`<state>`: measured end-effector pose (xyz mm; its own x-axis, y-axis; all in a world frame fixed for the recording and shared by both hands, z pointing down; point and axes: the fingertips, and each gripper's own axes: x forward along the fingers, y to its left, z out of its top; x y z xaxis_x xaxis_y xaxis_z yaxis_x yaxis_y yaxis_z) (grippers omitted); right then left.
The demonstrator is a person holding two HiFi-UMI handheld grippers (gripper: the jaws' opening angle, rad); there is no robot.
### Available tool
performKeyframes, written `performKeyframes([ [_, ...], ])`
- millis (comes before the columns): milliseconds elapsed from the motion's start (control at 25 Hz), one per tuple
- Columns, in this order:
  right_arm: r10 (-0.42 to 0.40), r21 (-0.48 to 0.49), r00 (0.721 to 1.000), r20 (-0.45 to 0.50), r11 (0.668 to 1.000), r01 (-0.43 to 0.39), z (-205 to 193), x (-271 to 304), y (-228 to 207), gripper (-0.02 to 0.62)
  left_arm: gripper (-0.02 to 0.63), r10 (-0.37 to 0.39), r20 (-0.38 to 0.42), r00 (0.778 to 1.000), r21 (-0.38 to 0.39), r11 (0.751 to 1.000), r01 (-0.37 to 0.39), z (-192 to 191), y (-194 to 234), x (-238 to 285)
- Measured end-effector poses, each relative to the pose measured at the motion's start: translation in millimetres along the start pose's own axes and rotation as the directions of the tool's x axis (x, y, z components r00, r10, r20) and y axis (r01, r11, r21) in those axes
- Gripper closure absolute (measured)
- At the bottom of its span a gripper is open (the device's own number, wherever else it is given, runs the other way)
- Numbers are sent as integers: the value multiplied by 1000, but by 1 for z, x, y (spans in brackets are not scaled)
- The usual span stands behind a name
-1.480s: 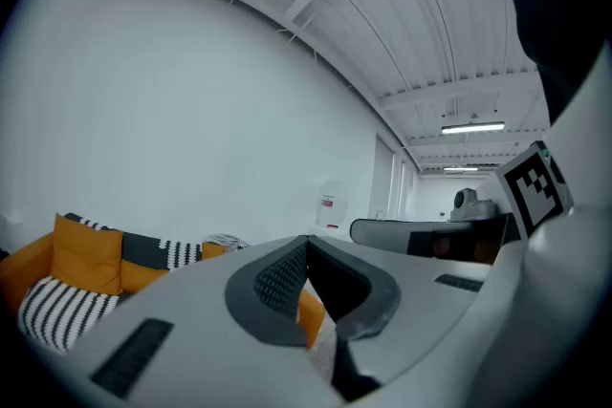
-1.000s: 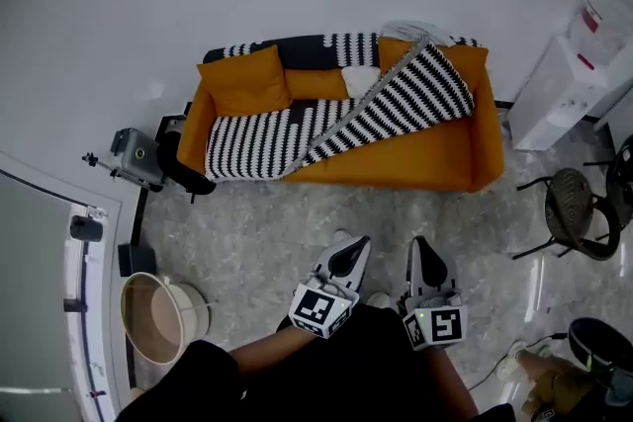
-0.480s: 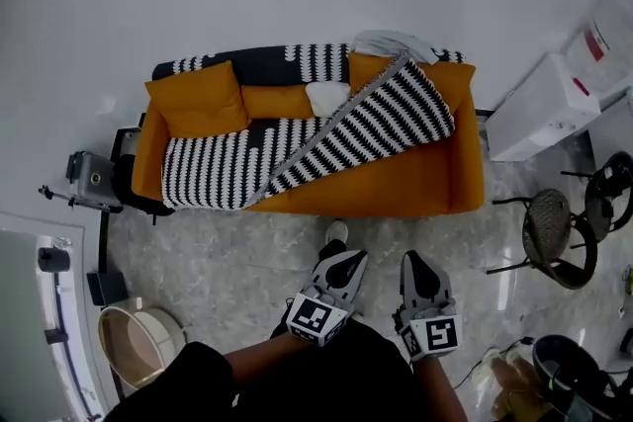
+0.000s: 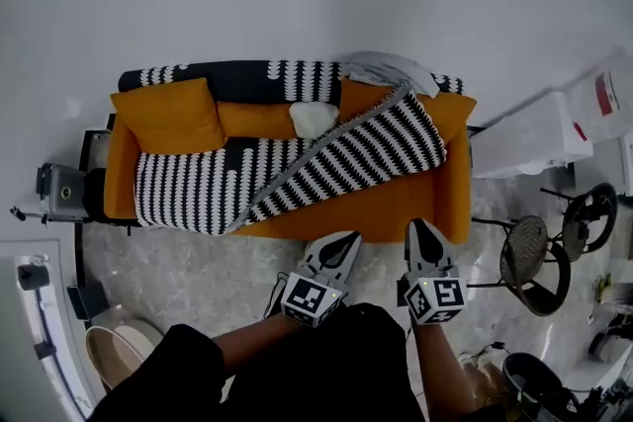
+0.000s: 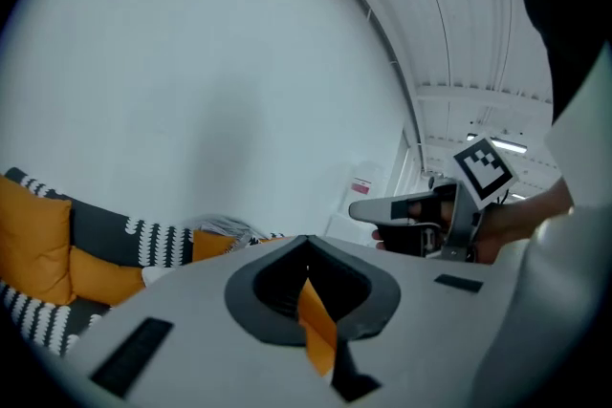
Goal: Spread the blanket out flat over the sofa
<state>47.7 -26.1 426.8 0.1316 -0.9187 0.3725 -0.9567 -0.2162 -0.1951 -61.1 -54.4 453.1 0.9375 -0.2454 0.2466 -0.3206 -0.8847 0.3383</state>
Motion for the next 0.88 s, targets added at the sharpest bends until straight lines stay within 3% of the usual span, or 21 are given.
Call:
performKeyframes([
  [200, -42, 72, 997, -60, 996, 46, -1, 89, -45, 554, 598, 33, 27, 999, -34, 999, -32, 21, 33, 48],
  [400, -21, 79, 995, -102, 996, 29, -7, 178, -98, 547, 598, 59, 31, 998, -5, 998, -59, 35, 55, 96],
  [480, -5, 65, 992, -128, 998, 14, -11, 216, -122, 504, 598, 82, 12, 997, -13, 997, -82, 33, 67, 115],
  [880, 16, -29, 947, -322, 999, -27, -60, 398, -255, 442, 598, 254, -27, 967, -86, 963, -256, 36, 109, 193],
])
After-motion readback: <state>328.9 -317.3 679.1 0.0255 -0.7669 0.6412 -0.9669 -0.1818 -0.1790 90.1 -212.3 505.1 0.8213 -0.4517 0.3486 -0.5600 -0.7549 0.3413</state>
